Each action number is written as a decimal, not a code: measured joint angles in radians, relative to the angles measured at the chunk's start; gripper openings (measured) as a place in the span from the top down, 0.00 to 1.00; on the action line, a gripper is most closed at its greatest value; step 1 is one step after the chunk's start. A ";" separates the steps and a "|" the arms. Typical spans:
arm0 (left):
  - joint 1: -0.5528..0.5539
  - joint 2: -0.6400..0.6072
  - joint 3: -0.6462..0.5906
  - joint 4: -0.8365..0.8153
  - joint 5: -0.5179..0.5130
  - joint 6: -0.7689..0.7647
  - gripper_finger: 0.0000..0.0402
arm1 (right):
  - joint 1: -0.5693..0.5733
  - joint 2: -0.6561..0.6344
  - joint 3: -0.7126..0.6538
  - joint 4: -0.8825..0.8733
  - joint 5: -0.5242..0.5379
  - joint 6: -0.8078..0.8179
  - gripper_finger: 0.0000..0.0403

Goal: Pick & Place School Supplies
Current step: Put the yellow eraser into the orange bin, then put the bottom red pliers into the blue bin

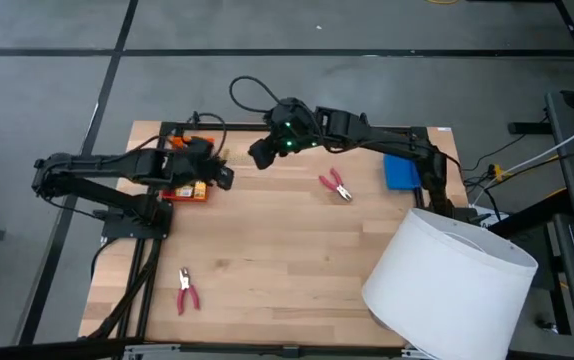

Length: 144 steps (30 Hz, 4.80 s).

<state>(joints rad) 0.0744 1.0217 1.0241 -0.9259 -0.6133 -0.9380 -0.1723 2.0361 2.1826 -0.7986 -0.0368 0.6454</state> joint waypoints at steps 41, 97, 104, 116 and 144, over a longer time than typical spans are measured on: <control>0.948 0.075 -0.436 0.390 0.479 0.336 0.59 | 0.090 0.000 0.000 -0.346 0.116 -0.224 0.41; -1.057 0.555 -0.216 0.300 0.496 0.359 0.62 | 0.095 -0.007 -0.001 -0.493 0.107 -0.349 0.41; -1.002 0.588 -0.211 0.233 0.438 0.324 0.82 | 0.095 -0.007 -0.001 -0.489 0.107 -0.315 0.41; -0.513 0.293 -0.183 0.222 -0.032 0.299 0.92 | 0.084 -0.096 -0.001 -0.350 0.184 -0.313 0.43; 0.247 0.219 -0.248 1.446 0.878 0.364 0.92 | 0.072 -0.197 0.000 -0.133 -0.113 -0.511 0.41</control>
<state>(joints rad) 0.3216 1.2409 0.7756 0.5201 0.2642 -0.5740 -0.1007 1.8394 2.1823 -0.9314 -0.1501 0.1343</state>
